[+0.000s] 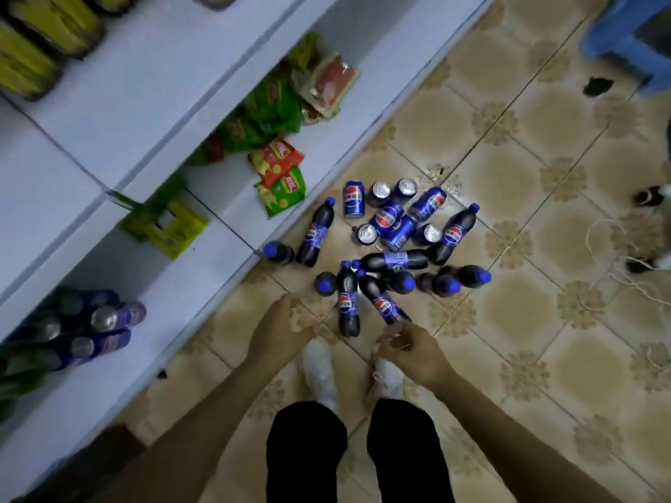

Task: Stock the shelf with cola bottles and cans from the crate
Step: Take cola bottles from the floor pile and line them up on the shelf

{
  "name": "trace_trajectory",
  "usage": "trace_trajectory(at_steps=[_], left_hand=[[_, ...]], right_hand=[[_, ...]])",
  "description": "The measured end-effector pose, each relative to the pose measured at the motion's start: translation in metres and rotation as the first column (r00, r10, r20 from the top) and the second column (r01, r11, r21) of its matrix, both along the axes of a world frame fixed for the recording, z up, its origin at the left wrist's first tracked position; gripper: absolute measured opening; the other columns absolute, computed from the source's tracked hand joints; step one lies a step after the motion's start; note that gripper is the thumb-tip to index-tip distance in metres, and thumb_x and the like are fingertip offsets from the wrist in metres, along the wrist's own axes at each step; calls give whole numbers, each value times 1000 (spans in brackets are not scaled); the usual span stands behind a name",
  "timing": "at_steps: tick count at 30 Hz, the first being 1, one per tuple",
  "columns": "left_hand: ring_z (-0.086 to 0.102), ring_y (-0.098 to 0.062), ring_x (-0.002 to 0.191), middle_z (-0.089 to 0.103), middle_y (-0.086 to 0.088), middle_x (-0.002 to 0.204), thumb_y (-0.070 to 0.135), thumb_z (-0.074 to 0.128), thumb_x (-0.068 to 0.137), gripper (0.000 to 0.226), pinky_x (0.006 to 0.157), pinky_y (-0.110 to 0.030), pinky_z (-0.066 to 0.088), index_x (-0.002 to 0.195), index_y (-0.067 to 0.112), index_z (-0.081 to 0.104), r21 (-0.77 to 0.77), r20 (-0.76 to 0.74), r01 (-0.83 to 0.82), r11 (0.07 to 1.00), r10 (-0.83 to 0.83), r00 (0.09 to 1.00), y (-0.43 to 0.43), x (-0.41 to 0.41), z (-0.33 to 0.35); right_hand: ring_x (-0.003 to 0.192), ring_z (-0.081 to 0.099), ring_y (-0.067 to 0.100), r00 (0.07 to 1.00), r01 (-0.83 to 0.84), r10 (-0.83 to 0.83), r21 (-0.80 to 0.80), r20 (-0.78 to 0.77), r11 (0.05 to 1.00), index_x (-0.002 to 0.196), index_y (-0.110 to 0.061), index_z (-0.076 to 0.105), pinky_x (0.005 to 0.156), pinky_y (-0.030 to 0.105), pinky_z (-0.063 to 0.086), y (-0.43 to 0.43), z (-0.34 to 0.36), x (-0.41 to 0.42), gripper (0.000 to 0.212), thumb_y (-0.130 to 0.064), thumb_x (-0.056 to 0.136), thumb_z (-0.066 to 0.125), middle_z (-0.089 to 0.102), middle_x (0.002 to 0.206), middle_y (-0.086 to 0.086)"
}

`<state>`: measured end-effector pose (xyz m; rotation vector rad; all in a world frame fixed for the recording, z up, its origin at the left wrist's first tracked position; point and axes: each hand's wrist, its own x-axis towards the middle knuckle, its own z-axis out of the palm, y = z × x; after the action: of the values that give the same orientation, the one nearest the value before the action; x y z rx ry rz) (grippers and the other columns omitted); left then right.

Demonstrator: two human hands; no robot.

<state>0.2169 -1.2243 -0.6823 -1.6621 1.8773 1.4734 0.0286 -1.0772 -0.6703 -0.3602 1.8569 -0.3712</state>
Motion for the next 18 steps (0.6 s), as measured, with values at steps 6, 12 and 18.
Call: trace_trajectory(at_steps=[6,12,18], left_hand=[[35,-11,131,35,7,142,30,86,66,99,99,-28,36,146,20,29,-117,-110,-225,967,213,971,4,-24,-215],[48,0,112,49,17,121,35,85,58,78,95,-15,40,125,35,44,-197,-269,-72,978,17,963,-3,-29,-301],[60,3,93,65,17,105,44,84,60,64,78,-3,42,117,26,62,-226,-276,-81,971,16,961,-30,-21,-263]], right_hand=[[102,60,25,969,-238,232,-62,-90,969,126,-23,39,79,25,42,-57,-219,20,56,-34,81,69,61,116,5],[130,36,10,990,-128,110,-228,-90,965,148,-22,24,101,11,19,-84,-322,44,71,-29,88,62,38,137,-7],[125,48,23,962,-269,242,-274,-126,923,143,-23,34,99,41,44,-89,-295,38,79,-35,76,74,47,138,5]])
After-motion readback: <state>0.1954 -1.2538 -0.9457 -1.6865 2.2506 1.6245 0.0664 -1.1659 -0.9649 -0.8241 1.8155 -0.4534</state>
